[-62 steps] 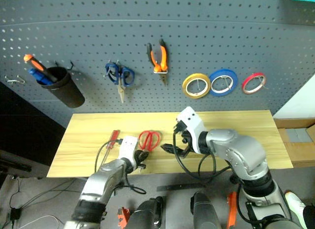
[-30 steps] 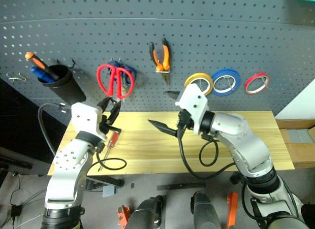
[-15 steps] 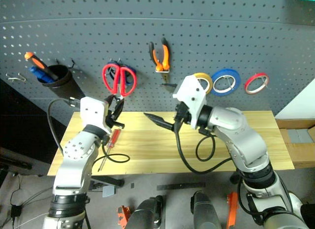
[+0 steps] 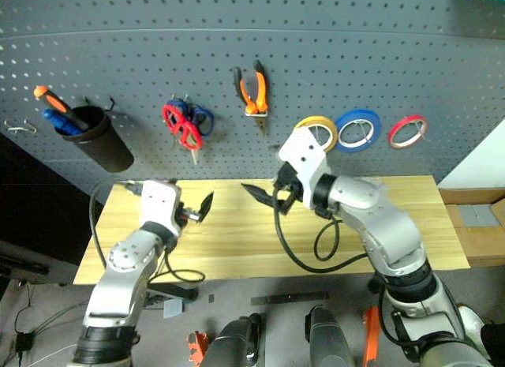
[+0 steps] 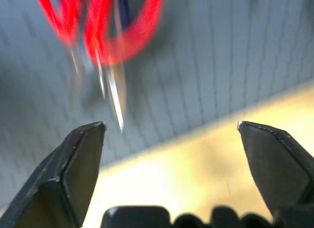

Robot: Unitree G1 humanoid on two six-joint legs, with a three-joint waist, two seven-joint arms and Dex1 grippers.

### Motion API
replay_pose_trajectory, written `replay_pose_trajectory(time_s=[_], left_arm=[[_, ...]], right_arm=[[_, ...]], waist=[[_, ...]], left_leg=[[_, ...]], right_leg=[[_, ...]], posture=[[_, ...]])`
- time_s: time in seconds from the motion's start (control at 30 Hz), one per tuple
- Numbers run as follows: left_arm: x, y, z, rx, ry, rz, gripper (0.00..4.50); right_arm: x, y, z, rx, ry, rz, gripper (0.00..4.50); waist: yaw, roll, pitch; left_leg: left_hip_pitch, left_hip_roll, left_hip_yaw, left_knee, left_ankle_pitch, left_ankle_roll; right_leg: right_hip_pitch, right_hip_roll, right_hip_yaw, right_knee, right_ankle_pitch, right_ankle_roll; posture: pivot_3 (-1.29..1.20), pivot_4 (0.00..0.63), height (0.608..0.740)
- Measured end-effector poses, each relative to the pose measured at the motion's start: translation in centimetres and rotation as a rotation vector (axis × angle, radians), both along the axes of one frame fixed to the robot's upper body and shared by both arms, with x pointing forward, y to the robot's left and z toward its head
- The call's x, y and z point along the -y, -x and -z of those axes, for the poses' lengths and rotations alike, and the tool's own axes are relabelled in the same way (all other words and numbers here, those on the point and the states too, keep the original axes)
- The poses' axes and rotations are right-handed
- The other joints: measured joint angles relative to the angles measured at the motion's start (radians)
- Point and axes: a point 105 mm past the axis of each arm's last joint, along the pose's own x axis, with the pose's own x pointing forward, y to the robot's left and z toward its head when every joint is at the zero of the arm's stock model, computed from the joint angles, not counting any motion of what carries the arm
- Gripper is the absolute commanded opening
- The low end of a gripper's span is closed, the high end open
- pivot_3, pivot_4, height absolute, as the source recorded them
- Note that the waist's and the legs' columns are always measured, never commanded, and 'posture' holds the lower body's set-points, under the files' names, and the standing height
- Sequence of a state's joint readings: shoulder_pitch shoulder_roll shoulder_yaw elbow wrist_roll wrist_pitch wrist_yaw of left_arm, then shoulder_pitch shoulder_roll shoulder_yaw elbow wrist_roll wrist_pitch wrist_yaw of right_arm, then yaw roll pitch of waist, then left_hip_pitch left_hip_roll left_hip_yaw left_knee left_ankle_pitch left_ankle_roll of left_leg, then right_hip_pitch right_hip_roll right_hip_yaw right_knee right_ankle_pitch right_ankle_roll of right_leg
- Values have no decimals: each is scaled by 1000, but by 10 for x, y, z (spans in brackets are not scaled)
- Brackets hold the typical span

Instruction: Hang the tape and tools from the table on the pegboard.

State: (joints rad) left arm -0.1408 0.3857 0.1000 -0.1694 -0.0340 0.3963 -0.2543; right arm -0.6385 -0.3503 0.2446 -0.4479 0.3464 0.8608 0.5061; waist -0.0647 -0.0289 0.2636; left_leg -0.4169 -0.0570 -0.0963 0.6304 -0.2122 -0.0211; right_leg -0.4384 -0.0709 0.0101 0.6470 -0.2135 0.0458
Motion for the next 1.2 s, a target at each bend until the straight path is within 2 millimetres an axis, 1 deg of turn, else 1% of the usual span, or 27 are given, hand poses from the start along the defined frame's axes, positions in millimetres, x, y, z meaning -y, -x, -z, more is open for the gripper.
replay_pose_trajectory(time_s=[0.07,0.13,0.2,0.27,0.33,0.43,0.5,0.57,0.77,0.87,0.97,1.03,1.1,1.17,1.2], left_arm=[[-28,4,20,-124,9,-95,4475],[-55,8,31,-213,13,-167,4475],[-71,11,38,-293,51,-200,4475],[-81,10,44,-371,93,-206,4475],[-85,6,48,-424,143,-205,4475],[-84,-2,54,-488,189,-179,4475],[-82,-9,57,-519,203,-164,4475],[-83,-14,60,-538,220,-172,4475],[-95,-24,68,-577,242,-224,4475],[-102,-24,75,-595,246,-250,3943],[-107,-21,82,-608,239,-269,2940],[-109,-19,85,-613,240,-273,2182],[-109,-19,85,-611,240,-273,1538],[-109,-20,85,-605,242,-278,794],[-110,-20,84,-597,246,-286,780]], right_arm=[[-13,3,18,-126,6,22,4500],[-26,8,32,-213,20,33,4500],[-38,13,39,-270,23,35,4500],[-49,16,45,-304,24,38,4500],[-58,16,52,-325,37,42,4500],[-62,9,60,-337,63,84,4500],[-63,5,61,-320,79,101,4500],[-66,4,61,-304,90,96,4500],[-73,9,62,-292,107,63,4500],[-77,11,60,-283,110,42,4500],[-78,11,57,-271,111,37,4500],[-78,11,56,-269,112,32,4500],[-79,11,55,-267,112,22,4500],[-78,12,54,-250,118,4,4500],[-78,12,52,-227,124,-10,4500]], waist=[[-4,0,0],[-10,0,0],[-14,0,0],[-13,0,0],[-13,0,0],[-13,0,0],[-15,0,0],[-17,-1,0],[-21,-1,0],[-21,-1,0],[-21,-1,0],[-21,-1,0],[-21,-1,0],[-21,-1,0],[-21,-1,0]], left_leg=[[0,1,0,0,0,0],[0,1,0,0,0,0],[0,0,-1,1,0,0],[0,-1,-2,2,0,0],[0,-2,-2,2,0,0],[0,-2,-1,2,0,0],[0,-1,-2,2,0,0],[0,-1,-2,1,0,0],[0,-1,-1,-1,0,0],[0,-1,-1,-1,0,0],[0,-1,-1,-1,0,0],[0,-1,-1,-1,0,0],[0,-1,-1,-1,0,0],[0,-1,-1,-1,0,0],[0,-1,-1,0,0,0]], right_leg=[[-1,0,0,1,0,0],[-1,1,0,1,0,0],[-1,2,-1,1,0,0],[1,1,-2,0,-1,1],[1,1,-2,0,-2,4],[0,1,-2,0,1,0],[0,1,-2,1,1,0],[-1,1,-2,1,1,0],[-2,0,-1,1,1,0],[-2,0,-1,1,1,0],[-2,0,-1,1,1,0],[-2,0,-1,1,1,0],[-2,0,-1,1,1,0],[-2,0,-1,1,1,0],[-2,0,-1,1,1,0]], posture=[[-120,268,740],[-115,270,740],[-110,271,740],[-106,273,740],[-97,275,740],[-100,278,740],[-104,278,740],[-105,279,740],[-114,276,740],[-121,275,740],[-127,271,740],[-124,268,740],[-124,266,740],[-124,265,740],[-121,264,740]])
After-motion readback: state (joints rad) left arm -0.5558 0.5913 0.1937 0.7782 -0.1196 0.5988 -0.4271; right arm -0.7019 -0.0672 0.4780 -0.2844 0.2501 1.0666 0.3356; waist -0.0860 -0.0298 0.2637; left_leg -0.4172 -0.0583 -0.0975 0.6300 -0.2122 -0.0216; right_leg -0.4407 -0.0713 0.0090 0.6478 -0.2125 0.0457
